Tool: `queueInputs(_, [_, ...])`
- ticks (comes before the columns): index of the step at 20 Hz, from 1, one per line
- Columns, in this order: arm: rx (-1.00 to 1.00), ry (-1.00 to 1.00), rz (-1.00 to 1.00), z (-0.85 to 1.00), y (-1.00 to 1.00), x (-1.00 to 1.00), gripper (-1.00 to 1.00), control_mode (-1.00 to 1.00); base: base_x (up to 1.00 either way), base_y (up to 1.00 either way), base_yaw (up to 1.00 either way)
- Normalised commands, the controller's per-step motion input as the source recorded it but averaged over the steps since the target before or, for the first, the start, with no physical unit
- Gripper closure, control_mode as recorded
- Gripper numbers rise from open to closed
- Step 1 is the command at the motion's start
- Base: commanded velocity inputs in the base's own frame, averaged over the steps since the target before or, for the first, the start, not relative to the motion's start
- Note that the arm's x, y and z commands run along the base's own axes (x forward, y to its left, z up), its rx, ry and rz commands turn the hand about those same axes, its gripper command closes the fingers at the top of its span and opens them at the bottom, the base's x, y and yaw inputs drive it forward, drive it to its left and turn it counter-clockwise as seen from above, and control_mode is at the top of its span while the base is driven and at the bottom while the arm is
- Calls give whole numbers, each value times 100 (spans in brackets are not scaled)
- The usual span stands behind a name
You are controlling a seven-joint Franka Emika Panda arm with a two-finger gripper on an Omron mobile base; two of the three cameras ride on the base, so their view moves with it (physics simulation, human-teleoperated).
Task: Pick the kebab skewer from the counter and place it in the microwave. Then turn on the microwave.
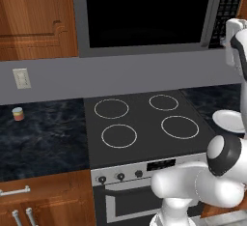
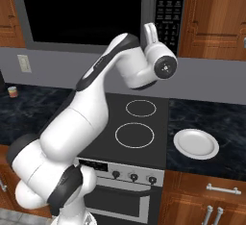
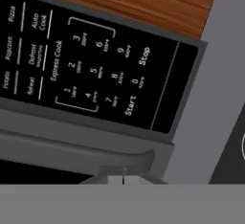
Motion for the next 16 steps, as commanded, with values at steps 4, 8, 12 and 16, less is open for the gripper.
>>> queueInputs(4, [8,-3,0,0,-8,17,100,-100,0,0,0])
queueInputs(8, [5,-2,0,0,-9,12,100,-100,0,0,0])
queueInputs(12, [3,-1,0,0,-8,14,100,-100,0,0,0])
queueInputs(16, [2,-2,0,0,-2,25,100,-100,0,0,0])
